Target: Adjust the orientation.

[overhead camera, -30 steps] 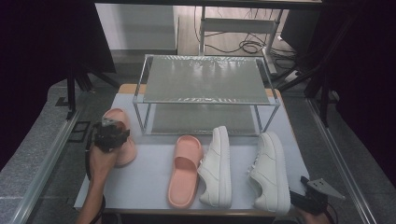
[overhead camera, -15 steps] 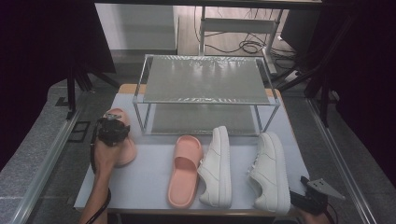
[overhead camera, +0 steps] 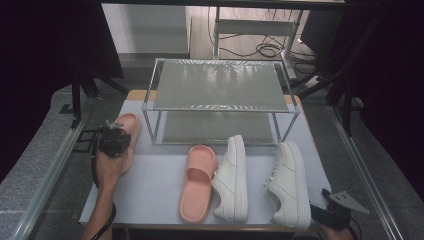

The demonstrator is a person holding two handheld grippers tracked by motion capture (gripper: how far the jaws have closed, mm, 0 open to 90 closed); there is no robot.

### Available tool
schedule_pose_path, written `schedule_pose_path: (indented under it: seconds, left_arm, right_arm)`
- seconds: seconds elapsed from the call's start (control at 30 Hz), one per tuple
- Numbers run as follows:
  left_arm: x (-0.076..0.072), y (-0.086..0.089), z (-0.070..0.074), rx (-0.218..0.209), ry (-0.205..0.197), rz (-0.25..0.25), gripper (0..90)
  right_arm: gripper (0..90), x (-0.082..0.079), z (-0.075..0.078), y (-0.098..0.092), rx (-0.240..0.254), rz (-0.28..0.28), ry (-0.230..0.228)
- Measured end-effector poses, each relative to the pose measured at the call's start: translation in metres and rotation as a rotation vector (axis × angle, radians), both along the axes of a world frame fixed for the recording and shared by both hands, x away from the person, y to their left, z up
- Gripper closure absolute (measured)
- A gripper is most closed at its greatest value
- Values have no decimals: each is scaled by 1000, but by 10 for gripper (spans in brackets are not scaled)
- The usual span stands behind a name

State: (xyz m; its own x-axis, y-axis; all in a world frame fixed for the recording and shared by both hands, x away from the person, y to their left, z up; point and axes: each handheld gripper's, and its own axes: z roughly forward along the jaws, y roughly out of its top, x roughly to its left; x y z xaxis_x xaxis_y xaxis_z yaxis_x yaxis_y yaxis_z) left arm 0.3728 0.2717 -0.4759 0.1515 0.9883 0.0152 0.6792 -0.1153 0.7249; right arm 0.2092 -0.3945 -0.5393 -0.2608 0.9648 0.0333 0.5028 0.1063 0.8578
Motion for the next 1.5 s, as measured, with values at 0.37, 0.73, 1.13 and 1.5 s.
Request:
schedule_pose_path:
  seconds: [0.37, 0.73, 1.13, 1.5]
  left_arm:
    - [-19, 10, 16, 0, -31, -26, 851]
    - [-43, 14, 25, -9, -35, -82, 851]
    - [-74, 20, 26, -67, -50, -182, 850]
    - [-107, 11, 25, -57, -54, -256, 850]
  right_arm:
    - [156, 0, 0, 0, 1, -1, 0]
    - [156, 0, 0, 0, 2, -1, -2]
    - [155, 0, 0, 0, 3, -2, -3]
    - [155, 0, -1, 0, 6, -3, -6]
